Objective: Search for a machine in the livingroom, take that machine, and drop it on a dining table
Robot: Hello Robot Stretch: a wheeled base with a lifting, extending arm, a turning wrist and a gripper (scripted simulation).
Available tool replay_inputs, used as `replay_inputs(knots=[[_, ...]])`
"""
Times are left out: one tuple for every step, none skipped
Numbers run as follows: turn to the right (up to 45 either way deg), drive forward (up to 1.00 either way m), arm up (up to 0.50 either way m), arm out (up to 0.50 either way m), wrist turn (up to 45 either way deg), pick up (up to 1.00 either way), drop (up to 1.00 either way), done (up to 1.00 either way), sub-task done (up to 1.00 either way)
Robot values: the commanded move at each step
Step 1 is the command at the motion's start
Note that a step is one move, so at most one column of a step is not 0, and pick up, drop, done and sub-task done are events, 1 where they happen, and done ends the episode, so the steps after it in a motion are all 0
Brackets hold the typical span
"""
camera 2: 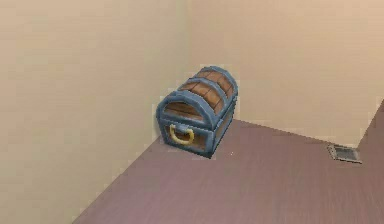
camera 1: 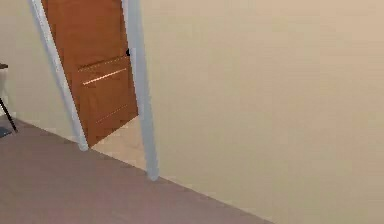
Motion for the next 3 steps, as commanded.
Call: replay_inputs(knots=[[24.0, 0.00, 0.00, 0.00, 0.0, 0.00, 0.00, 0.00, 0.00], [0.0, 0.15, 0.00, 0.00, 0.0, 0.00, 0.00, 0.00, 0.00], [-45.0, 0.00, 0.00, 0.00, 0.0, 0.00, 0.00, 0.00, 0.00]])
